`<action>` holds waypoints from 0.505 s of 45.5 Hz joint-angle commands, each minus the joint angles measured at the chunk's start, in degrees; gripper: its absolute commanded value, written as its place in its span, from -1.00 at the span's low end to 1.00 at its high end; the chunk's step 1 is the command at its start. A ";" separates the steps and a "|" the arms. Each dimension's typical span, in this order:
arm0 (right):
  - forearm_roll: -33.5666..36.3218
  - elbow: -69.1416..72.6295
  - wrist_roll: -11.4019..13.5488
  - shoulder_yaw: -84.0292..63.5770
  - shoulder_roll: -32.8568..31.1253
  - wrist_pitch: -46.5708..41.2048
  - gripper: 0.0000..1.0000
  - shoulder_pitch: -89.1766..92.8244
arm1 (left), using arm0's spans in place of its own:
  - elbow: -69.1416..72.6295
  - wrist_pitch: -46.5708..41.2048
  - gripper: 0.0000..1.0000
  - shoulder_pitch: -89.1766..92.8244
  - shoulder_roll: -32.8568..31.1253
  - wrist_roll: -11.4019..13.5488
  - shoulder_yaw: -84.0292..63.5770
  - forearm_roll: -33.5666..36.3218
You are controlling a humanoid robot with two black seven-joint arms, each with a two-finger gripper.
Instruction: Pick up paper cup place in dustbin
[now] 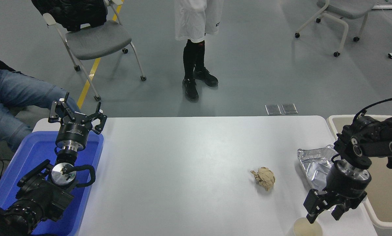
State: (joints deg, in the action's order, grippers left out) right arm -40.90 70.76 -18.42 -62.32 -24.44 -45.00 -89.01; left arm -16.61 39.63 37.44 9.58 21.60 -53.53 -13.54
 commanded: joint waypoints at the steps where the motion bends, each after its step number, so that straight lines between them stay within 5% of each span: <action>1: 0.03 -0.28 0.05 1.49 0.00 0.00 0.59 2.87 | 0.00 0.00 0.98 0.00 0.00 0.02 0.00 0.00; 23: 1.08 -4.14 -0.03 2.29 -0.08 5.89 0.51 8.32 | 0.00 0.09 0.98 0.00 0.00 0.02 0.00 0.00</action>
State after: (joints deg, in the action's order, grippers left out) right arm -40.71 68.35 -18.37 -60.55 -24.51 -42.47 -83.50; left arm -16.61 39.71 37.44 9.58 21.61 -53.53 -13.55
